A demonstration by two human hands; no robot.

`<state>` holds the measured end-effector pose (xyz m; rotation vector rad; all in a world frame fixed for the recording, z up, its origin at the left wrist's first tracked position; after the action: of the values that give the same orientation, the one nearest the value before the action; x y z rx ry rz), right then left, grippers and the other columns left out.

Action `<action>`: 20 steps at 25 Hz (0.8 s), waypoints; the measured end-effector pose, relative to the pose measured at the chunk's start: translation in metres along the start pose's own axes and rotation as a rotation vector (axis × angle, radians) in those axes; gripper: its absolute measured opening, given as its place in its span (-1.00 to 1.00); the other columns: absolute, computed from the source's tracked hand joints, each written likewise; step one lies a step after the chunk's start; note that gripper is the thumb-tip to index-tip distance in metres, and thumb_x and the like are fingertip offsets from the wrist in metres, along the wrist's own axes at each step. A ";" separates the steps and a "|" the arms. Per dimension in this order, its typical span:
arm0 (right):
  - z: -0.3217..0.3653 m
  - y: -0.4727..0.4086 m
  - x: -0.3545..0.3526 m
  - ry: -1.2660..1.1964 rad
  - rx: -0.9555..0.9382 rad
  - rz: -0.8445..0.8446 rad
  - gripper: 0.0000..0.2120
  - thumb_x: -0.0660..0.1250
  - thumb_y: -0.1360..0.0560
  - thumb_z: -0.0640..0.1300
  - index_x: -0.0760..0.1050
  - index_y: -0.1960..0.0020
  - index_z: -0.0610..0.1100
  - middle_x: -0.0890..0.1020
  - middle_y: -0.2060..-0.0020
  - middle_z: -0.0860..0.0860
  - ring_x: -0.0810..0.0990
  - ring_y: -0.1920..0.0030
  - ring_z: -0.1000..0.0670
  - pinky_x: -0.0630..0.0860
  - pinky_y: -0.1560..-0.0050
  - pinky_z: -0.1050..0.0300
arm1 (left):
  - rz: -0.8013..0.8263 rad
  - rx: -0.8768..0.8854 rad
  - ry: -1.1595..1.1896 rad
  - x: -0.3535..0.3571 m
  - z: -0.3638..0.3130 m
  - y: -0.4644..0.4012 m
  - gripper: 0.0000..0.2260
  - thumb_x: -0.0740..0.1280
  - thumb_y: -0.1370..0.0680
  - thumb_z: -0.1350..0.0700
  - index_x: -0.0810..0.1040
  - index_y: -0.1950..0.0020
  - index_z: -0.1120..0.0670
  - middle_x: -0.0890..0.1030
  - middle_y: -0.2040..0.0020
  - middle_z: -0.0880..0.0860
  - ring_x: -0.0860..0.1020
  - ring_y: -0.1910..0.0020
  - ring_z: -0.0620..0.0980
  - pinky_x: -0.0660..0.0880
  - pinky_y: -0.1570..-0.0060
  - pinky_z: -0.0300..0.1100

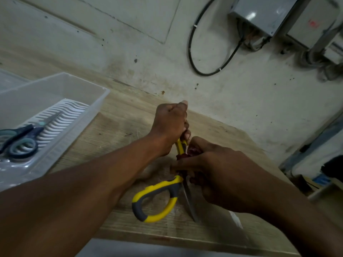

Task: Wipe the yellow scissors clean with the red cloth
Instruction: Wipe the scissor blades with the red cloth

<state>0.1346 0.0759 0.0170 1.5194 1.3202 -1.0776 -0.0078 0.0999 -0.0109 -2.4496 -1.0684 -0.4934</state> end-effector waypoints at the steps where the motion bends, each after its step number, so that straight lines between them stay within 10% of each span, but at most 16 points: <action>1: -0.001 -0.001 -0.001 -0.002 -0.011 0.001 -0.45 0.35 -0.49 -0.07 0.33 -0.36 0.39 0.32 -0.20 0.11 0.45 0.05 -0.02 0.56 0.17 -0.04 | 0.006 0.009 -0.016 -0.001 -0.001 0.000 -0.58 0.22 -0.71 0.11 0.35 0.35 0.15 0.26 0.54 0.08 0.28 0.60 0.01 0.38 0.53 -0.19; 12: -0.032 0.026 -0.014 -0.633 -0.049 -0.504 -0.73 0.55 -0.43 -0.27 0.75 0.04 0.09 0.59 -0.09 0.05 0.68 0.06 0.06 0.61 0.22 0.19 | 0.052 0.035 -0.054 0.004 -0.006 0.004 -0.57 0.20 -0.73 0.06 0.34 0.33 0.15 0.32 0.56 0.04 0.36 0.65 -0.01 0.40 0.55 -0.21; 20: -0.007 0.010 -0.009 -0.359 -0.011 -0.182 -0.56 0.37 -0.54 -0.01 0.37 -0.35 0.29 0.58 0.09 0.21 0.57 0.16 0.13 0.58 0.19 -0.07 | 0.024 0.036 -0.054 0.002 -0.007 0.003 -0.57 0.21 -0.72 0.09 0.33 0.35 0.16 0.29 0.54 0.08 0.28 0.63 -0.04 0.36 0.57 -0.26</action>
<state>0.1448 0.0794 0.0284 1.1453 1.2228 -1.3827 -0.0055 0.0962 -0.0044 -2.4540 -1.0592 -0.3994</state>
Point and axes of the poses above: each hand's wrist, its own y-axis away from the middle knuckle, its own x-axis out of the palm, z = x × y, the point moved 8 cm from there along -y, towards the middle knuckle
